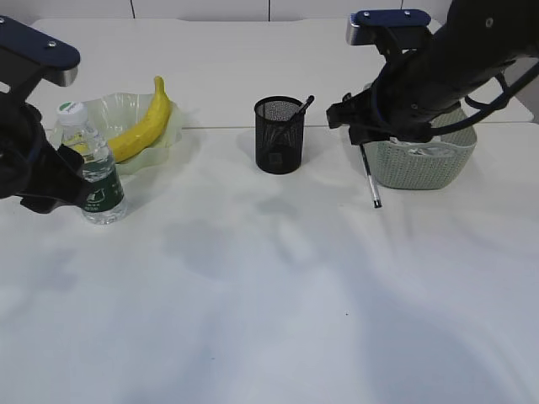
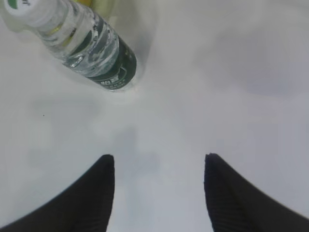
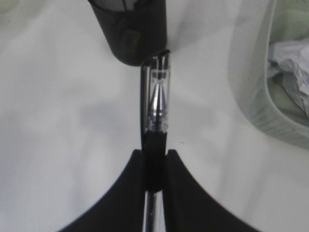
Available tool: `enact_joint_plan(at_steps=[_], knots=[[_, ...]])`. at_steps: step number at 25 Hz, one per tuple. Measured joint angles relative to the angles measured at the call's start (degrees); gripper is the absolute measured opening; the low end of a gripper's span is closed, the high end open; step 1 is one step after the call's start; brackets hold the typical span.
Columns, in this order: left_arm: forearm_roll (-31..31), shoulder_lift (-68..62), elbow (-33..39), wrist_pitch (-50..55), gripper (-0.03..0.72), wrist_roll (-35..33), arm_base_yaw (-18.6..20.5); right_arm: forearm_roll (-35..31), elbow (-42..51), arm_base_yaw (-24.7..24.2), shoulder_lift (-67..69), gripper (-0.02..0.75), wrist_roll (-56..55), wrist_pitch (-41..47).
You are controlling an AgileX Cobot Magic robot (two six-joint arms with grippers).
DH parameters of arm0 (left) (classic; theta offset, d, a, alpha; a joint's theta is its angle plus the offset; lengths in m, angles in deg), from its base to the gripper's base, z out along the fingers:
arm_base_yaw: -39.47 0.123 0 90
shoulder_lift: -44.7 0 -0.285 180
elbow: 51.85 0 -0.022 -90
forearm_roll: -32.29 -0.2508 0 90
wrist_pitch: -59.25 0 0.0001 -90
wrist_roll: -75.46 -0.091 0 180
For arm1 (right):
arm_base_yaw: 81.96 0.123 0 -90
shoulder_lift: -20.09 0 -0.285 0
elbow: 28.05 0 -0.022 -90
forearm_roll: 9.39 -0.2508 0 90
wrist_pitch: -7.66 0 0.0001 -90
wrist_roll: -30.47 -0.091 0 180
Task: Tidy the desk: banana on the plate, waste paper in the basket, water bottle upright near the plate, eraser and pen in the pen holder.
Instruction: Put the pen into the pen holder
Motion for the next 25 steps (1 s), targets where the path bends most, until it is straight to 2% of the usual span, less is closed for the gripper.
enact_joint_plan(at_steps=[5, 10, 25], knots=[[-2.09, 3.72, 2.84, -2.55, 0.396, 3.69, 2.44, -0.28, 0.12, 1.61, 0.0, 0.045, 0.23, -7.55], [-2.18, 6.56, 3.63, -2.77, 0.391, 4.21, 5.97, -0.38, 0.12, 1.77, 0.0, 0.045, 0.34, -14.04], [-1.08, 11.44, 3.95, -3.65, 0.391, 4.33, 7.91, 0.59, 0.12, 2.36, 0.0, 0.045, 0.53, -34.38]])
